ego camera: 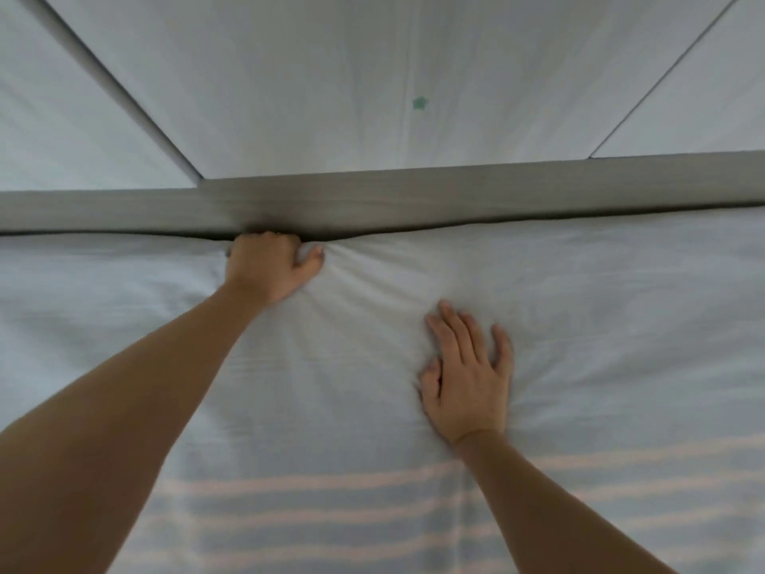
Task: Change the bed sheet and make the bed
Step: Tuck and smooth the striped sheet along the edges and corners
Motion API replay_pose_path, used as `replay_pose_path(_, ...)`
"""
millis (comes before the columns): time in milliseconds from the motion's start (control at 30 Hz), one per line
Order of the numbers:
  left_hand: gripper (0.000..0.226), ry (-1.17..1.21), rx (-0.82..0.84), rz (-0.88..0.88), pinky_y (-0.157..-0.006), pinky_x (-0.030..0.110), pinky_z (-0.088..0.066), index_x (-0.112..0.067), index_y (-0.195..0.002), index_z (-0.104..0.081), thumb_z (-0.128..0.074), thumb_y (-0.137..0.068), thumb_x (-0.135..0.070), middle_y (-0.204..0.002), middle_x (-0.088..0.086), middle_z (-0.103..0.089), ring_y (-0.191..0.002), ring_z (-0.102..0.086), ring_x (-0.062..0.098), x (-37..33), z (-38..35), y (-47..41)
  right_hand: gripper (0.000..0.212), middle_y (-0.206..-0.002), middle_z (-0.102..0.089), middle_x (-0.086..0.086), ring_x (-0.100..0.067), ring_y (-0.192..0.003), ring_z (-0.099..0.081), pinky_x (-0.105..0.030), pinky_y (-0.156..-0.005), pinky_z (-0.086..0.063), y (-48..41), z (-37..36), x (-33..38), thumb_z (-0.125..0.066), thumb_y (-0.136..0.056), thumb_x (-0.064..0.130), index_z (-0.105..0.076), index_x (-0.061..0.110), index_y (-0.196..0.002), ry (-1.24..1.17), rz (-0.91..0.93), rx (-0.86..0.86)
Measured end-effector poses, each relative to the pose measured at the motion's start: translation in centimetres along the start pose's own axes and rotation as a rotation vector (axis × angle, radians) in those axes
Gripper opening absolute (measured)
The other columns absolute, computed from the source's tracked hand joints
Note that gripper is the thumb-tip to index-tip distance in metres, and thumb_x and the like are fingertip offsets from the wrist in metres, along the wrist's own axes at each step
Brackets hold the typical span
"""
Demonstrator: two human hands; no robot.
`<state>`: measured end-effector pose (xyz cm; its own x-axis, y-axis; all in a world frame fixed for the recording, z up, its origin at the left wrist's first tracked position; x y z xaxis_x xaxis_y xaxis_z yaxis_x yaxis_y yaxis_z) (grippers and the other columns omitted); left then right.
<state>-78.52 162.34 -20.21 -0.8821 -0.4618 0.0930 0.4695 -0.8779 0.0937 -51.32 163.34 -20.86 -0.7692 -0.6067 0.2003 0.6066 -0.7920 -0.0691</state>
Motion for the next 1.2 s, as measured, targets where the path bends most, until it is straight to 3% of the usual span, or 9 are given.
replay_pose_path(100, 0.057, 0.169, -0.136, 0.017, -0.095, 0.045, -0.039, -0.001, -0.110, -0.060, -0.032, -0.094, -0.048, -0.108, 0.024, -0.063, -0.103, -0.058, 0.040, 1.4, 1.5, 3.2, 0.057, -0.144, -0.048, -0.001, -0.020, -0.129, -0.043, -0.048, -0.112, -0.018, -0.1, 0.3, -0.1, -0.037, -0.078, 0.032, -0.055, 0.017, -0.131, 0.005, -0.004, 0.015)
replay_pose_path(167, 0.063, 0.221, -0.193, 0.037, -0.112, 0.052, -0.017, -0.005, -0.136, -0.046, -0.033, -0.091, -0.047, -0.139, 0.021, -0.046, -0.129, -0.042, 0.037, 1.2, 1.9, 8.5, 0.058, -0.145, -0.047, -0.001, -0.019, -0.130, -0.041, -0.047, -0.112, -0.017, -0.1, 0.3, -0.1, -0.037, -0.079, 0.032, -0.053, 0.017, -0.132, 0.015, -0.013, 0.045)
replay_pose_path(233, 0.067, 0.197, -0.063, -0.046, -0.109, 0.063, -0.005, -0.020, -0.146, -0.034, -0.034, -0.087, -0.052, -0.154, 0.010, -0.028, -0.142, -0.025, 0.033, -0.9, -0.1, 14.4, 0.058, -0.145, -0.046, -0.001, -0.020, -0.131, -0.041, -0.047, -0.113, -0.016, -0.1, 0.5, -0.2, -0.036, -0.079, 0.032, -0.052, 0.017, -0.133, 0.017, -0.025, 0.053)
replay_pose_path(300, 0.073, 0.124, 0.073, -0.059, -0.101, 0.074, -0.008, -0.029, -0.149, -0.026, -0.032, -0.083, -0.060, -0.158, 0.001, -0.019, -0.144, -0.016, 0.032, 0.3, -2.6, 17.9, 0.057, -0.145, -0.046, -0.001, -0.020, -0.131, -0.041, -0.046, -0.113, -0.015, -0.1, 0.4, -0.2, -0.035, -0.081, 0.032, -0.051, 0.017, -0.134, 0.016, -0.020, 0.053)
replay_pose_path(433, 0.087, 0.100, 0.222, 0.339, -0.098, 0.078, -0.003, -0.034, -0.151, -0.009, -0.025, -0.073, -0.068, -0.160, -0.003, 0.004, -0.145, 0.006, 0.035, 13.5, -5.2, 17.7, 0.057, -0.146, -0.044, -0.003, -0.023, -0.132, -0.041, -0.046, -0.113, -0.013, 0.1, 0.2, -0.2, -0.033, -0.083, 0.032, -0.047, 0.017, -0.136, 0.013, -0.009, 0.045)
replay_pose_path(500, 0.089, 0.108, 0.258, 0.402, -0.097, 0.079, 0.000, -0.035, -0.151, -0.007, -0.022, -0.070, -0.069, -0.160, -0.002, 0.011, -0.144, 0.012, 0.036, 17.5, -6.1, 17.3, 0.057, -0.146, -0.044, -0.003, -0.023, -0.132, -0.041, -0.046, -0.112, -0.013, 0.0, 0.0, 0.0, -0.032, -0.083, 0.032, -0.047, 0.016, -0.136, 0.016, 0.001, 0.036)
replay_pose_path(700, 0.079, 0.249, 0.156, 0.430, -0.101, 0.075, 0.001, -0.031, -0.152, -0.011, -0.021, -0.081, -0.062, -0.160, -0.001, 0.004, -0.146, 0.006, 0.029, 16.0, -4.6, 18.0, 0.058, -0.145, -0.045, -0.005, -0.025, -0.130, -0.042, -0.046, -0.111, -0.015, -0.2, 0.2, 0.3, -0.031, -0.082, 0.033, -0.046, 0.015, -0.135, 0.018, -0.001, 0.043)
replay_pose_path(900, 0.071, 0.231, 0.037, 0.262, -0.105, 0.071, -0.008, -0.025, -0.149, -0.028, -0.036, -0.083, -0.049, -0.158, 0.003, -0.020, -0.145, -0.015, 0.030, 2.8, -4.0, 27.2, 0.057, -0.143, -0.048, -0.004, -0.022, -0.130, -0.043, -0.044, -0.111, -0.015, 0.2, 0.8, 0.1, -0.033, -0.082, 0.033, -0.050, 0.015, -0.132, -0.014, -0.005, -0.014)
replay_pose_path(1200, 0.077, 0.204, -0.021, 0.275, -0.107, 0.068, -0.011, -0.026, -0.147, -0.030, -0.039, -0.074, -0.050, -0.156, 0.001, -0.025, -0.143, -0.022, 0.030, 3.6, -4.7, 27.4, 0.056, -0.142, -0.049, -0.001, -0.018, -0.130, -0.044, -0.042, -0.112, -0.017, 0.4, 0.8, 0.5, -0.034, -0.083, 0.037, -0.051, 0.018, -0.133, 0.006, 0.023, -0.096)
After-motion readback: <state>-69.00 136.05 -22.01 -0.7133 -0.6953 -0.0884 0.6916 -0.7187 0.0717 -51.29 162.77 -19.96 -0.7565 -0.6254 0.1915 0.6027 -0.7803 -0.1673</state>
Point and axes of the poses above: each hand's wrist, its own y-axis away from the middle knuckle, its own z-axis out of the back of the hand, x = y × z, the point moved 9 cm from there along -y, towards the middle knuckle
